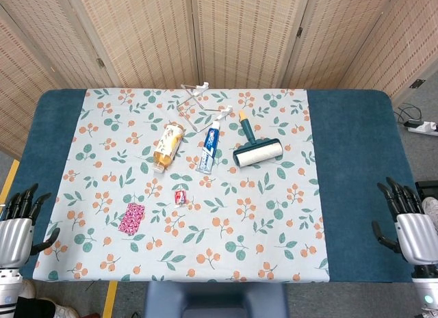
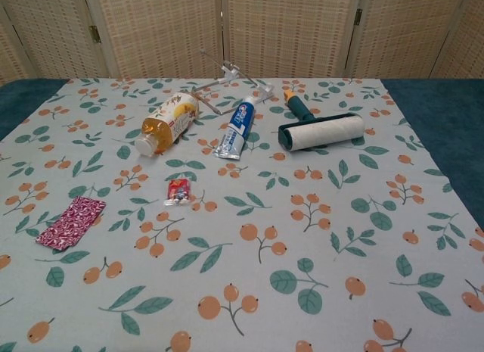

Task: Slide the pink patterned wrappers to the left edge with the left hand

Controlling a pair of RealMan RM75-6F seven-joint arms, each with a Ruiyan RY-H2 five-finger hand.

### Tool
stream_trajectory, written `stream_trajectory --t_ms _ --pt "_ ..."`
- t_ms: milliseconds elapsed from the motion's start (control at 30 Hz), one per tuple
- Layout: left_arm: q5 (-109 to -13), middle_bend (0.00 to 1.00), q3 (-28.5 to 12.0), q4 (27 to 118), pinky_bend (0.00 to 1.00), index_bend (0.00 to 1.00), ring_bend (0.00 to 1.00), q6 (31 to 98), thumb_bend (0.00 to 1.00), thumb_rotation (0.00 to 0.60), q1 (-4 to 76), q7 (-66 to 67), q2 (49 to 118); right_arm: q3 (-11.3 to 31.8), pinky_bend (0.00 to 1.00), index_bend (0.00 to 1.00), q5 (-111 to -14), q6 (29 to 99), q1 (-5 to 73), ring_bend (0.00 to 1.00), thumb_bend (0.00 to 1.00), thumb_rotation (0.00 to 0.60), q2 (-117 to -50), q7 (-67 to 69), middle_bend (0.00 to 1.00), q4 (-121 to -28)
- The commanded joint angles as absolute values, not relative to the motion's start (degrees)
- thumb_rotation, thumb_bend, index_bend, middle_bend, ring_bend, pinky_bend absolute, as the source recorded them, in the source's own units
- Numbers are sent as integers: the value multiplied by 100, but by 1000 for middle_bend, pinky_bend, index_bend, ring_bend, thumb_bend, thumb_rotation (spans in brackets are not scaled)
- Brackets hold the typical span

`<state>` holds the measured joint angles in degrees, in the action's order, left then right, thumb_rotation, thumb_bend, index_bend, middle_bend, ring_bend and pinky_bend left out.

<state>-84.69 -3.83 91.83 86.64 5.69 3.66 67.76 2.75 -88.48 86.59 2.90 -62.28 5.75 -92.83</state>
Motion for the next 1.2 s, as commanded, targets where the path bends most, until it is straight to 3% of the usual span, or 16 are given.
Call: stream_trajectory --t_ms 33,500,633,767,933,1067,1200 --pt "-8527 0 -357 9157 0 177 0 8588 338 600 611 273 6741 276 0 0 -8847 8701 266 1 457 600 -6223 573 0 -9289" --pt "-8904 0 -173 8884 0 181 0 7822 357 600 1097 -77 6607 252 0 0 -8854 8789 187 0 457 600 -6223 647 0 -9258" --pt "-9063 0 -57 8805 0 202 0 7447 586 600 1321 -267 6550 257 0 0 -8847 8765 198 0 457 600 -6236 660 0 -9239" --pt "-9138 0 -8 8768 0 212 0 7163 666 600 1519 -258 6582 259 0 0 -8856 8746 211 0 458 600 -6241 681 0 -9218" --pt "-9224 0 68 8820 0 215 0 6812 878 600 1760 -210 6575 281 0 0 -8842 8748 219 1 457 600 -6227 708 0 -9218" --pt "-9245 0 101 8852 0 235 0 6590 958 590 1927 -214 6652 281 0 0 -8833 8710 236 1 457 600 -6245 719 0 -9195" --pt "-9218 0 115 8900 0 262 0 6406 999 509 2062 -235 6754 283 0 0 -8826 8688 247 1 457 600 -6252 723 0 -9186"
